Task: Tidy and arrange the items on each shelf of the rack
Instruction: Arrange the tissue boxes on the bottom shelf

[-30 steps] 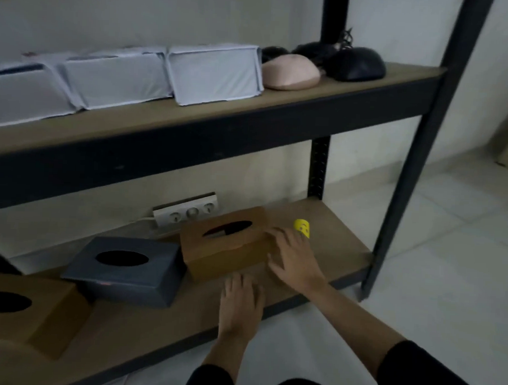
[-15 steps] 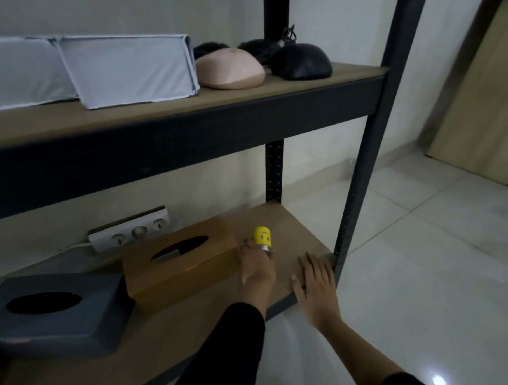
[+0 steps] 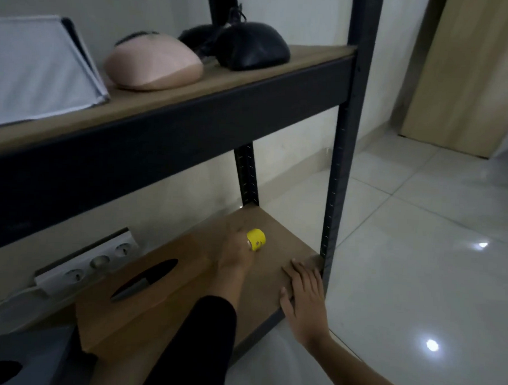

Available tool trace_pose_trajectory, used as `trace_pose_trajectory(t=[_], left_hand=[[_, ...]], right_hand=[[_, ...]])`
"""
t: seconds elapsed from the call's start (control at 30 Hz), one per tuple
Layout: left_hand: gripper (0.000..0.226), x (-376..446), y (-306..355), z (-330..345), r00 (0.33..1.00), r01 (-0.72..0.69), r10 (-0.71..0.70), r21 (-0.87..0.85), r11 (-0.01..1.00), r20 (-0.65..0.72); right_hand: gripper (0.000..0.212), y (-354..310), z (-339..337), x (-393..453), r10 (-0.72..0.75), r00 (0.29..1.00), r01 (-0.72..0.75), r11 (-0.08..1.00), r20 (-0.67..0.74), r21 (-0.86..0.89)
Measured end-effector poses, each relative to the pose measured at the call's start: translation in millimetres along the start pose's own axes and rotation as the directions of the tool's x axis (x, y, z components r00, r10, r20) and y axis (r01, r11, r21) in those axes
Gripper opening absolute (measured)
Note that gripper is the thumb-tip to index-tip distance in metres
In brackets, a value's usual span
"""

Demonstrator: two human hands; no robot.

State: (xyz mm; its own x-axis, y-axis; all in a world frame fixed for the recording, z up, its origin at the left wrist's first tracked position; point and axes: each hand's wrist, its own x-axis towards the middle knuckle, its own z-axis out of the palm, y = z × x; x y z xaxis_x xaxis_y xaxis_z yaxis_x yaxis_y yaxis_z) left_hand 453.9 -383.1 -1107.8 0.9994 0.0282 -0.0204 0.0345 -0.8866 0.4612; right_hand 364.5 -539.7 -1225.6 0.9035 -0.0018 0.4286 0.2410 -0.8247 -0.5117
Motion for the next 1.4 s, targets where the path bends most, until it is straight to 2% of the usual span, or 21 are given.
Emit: trace_pose_trajectory(t=[0.1,0.17,0.47,0.63,0.73,0.8,0.9,0.93,1.0,1.07,1.13,1.2,1.3,1.33,1.4], left_hand=[[0.044,19,2,-11,0.981,-0.191,0.191,-0.015,0.981,0.035],[0.039,28,11,-15,0.969,-0.240,0.243,-0.058,0.969,0.045],[0.055,45,29,-6,0.971,-0.223,0.236,-0.224,0.949,0.033],[0.058,44,27,-7,0.973,-0.208,0.225,-0.226,0.952,0.053],[0.074,34,29,-13,0.976,-0.164,0.195,-0.268,0.949,0.093],[0.074,20,24,-24,0.984,-0.164,0.175,-0.225,0.960,0.030],[0.067,-10,1,-54,0.981,-0.172,0.174,0.025,0.985,-0.084],[0.072,-21,-9,-67,0.985,-0.135,0.146,0.115,0.984,-0.093],[0.098,-44,-32,-92,0.998,0.062,-0.059,0.196,0.979,-0.022],[0.126,-64,-59,-112,0.952,0.256,-0.281,0.188,0.948,0.121],[0.134,-77,-88,-121,0.917,0.321,-0.356,0.199,0.926,0.178],[0.118,-89,-101,-125,0.924,0.288,-0.339,0.262,0.921,0.175],[0.062,-102,-99,-124,0.963,0.203,-0.236,0.223,0.953,0.130],[0.053,-103,-96,-121,0.972,0.180,-0.204,0.186,0.966,0.118],[0.053,-103,-89,-113,0.982,0.149,-0.160,0.113,0.982,0.096]], right_hand=[[0.048,3,3,-2,0.005,1.000,-0.005,1.000,0.004,0.004],[0.048,5,6,-3,0.014,1.000,-0.014,1.000,0.006,0.010],[0.048,5,9,-3,0.026,1.000,-0.025,0.999,-0.017,0.028],[0.050,4,9,-4,0.039,0.999,-0.039,0.999,-0.002,0.027],[0.047,5,8,-4,0.040,0.999,-0.039,0.999,-0.003,0.027],[0.046,6,8,-3,0.035,0.999,-0.035,0.999,0.007,0.025],[0.046,5,8,-3,0.039,0.999,-0.039,0.999,0.007,0.030],[0.046,5,7,-3,0.039,0.999,-0.039,0.999,0.007,0.027],[0.046,2,6,-2,0.038,0.999,-0.038,0.999,0.005,0.015],[0.045,0,5,-2,0.043,0.999,-0.043,0.999,0.000,0.007],[0.043,-4,3,-2,0.038,0.999,-0.038,0.999,-0.001,-0.022],[0.039,-13,4,-3,-0.001,1.000,0.000,0.999,-0.012,-0.054],[0.032,-32,8,-9,-0.078,0.997,0.079,0.993,0.013,-0.088],[0.032,-37,9,-12,-0.088,0.995,0.091,0.991,0.038,-0.095],[0.033,-40,9,-16,-0.079,0.993,0.087,0.991,0.082,-0.104]])
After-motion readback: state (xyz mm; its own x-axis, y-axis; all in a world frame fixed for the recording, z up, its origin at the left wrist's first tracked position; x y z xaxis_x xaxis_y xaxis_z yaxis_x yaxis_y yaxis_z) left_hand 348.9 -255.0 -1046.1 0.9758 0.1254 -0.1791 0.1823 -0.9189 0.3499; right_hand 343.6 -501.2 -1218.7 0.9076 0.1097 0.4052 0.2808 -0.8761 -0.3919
